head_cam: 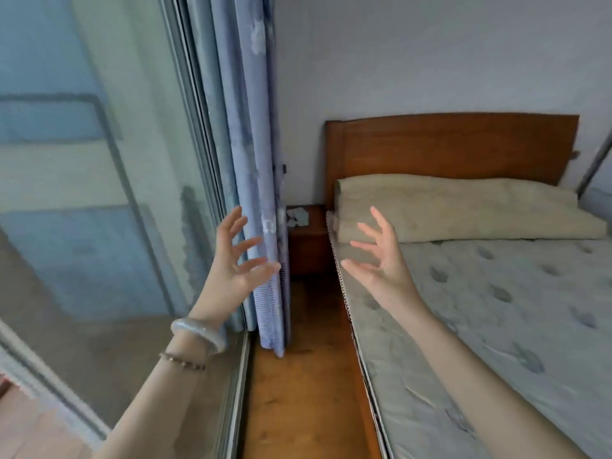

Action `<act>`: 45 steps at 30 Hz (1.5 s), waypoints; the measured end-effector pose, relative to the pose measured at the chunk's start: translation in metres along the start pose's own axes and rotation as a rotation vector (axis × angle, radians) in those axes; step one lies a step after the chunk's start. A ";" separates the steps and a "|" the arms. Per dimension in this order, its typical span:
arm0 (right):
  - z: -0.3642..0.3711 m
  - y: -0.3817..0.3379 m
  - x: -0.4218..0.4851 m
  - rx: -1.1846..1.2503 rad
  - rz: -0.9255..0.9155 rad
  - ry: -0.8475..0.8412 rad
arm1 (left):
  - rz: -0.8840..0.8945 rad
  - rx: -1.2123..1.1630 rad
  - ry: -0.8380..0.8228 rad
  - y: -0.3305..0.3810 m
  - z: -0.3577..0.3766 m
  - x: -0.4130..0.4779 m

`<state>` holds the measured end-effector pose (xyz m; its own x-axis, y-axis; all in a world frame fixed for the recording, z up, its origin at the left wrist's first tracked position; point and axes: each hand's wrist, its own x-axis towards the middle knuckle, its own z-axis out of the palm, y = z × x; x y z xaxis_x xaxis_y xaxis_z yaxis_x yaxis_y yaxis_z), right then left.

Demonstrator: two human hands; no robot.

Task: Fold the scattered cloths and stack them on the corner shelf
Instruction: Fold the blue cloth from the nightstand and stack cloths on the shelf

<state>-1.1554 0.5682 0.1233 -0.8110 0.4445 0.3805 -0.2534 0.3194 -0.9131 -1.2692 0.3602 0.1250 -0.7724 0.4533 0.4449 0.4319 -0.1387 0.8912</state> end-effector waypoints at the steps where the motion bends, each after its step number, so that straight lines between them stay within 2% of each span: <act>1: 0.000 0.004 0.013 -0.008 0.001 0.023 | 0.006 -0.007 -0.020 -0.008 0.004 0.019; 11: -0.021 0.076 0.134 -0.040 0.076 0.153 | -0.042 -0.056 -0.167 -0.098 0.051 0.161; 20: -0.049 0.172 0.312 -0.023 0.108 0.177 | -0.068 0.009 -0.207 -0.194 0.100 0.333; 34: -0.067 0.298 0.551 -0.040 0.188 0.107 | -0.144 -0.019 -0.174 -0.326 0.155 0.549; 40: -0.046 0.358 0.656 -0.009 0.168 0.076 | -0.160 -0.050 -0.166 -0.395 0.158 0.642; 45: -0.022 0.396 0.741 -0.007 0.153 0.066 | -0.201 0.014 -0.168 -0.449 0.155 0.724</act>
<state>-1.8450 1.0428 0.0473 -0.8031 0.5424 0.2466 -0.1261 0.2498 -0.9601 -1.9496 0.8872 0.0333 -0.7556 0.6108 0.2368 0.2848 -0.0193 0.9584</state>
